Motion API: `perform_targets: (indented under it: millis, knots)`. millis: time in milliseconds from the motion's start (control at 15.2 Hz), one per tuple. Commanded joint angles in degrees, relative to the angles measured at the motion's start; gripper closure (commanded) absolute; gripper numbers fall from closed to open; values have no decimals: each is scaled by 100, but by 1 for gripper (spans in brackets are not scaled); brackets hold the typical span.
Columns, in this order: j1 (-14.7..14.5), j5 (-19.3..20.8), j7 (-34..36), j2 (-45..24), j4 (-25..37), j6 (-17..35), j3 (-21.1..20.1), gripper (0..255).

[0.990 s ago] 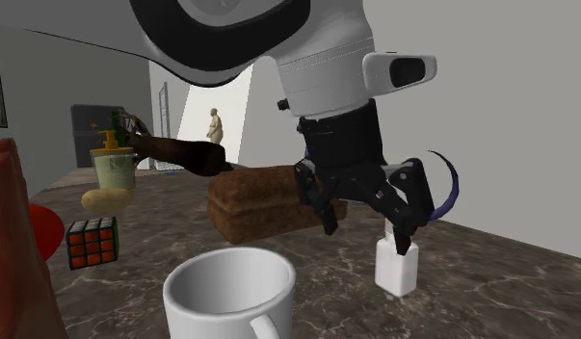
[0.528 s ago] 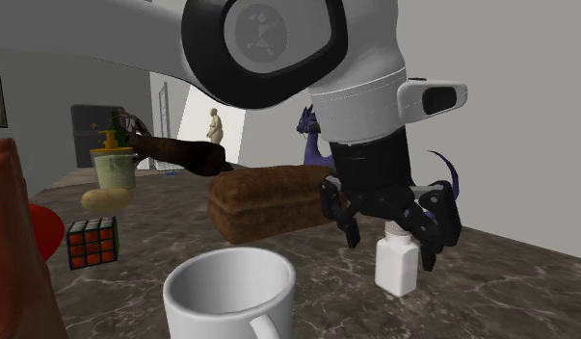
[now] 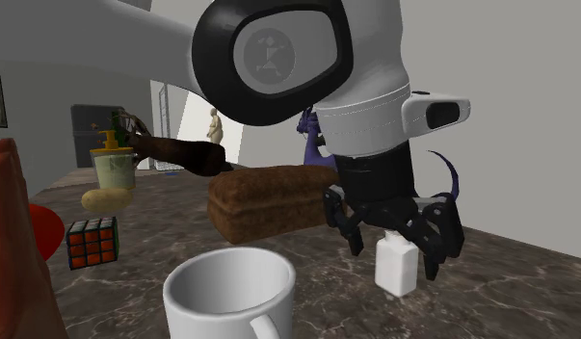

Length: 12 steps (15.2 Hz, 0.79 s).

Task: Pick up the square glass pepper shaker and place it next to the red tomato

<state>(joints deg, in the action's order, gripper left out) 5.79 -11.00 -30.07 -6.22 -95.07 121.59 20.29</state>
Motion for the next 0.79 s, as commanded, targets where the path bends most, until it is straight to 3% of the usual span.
perform_targets:
  millis: [0, 66, 132, 726]
  knots:
    - [0, 0, 0, 0, 0, 0, 0, 0]
    - [0, 0, 0, 0, 0, 0, 0, 0]
    - [0, 0, 0, 0, 0, 0, 0, 255]
    - [0, 0, 0, 0, -1, 1, 0, 255]
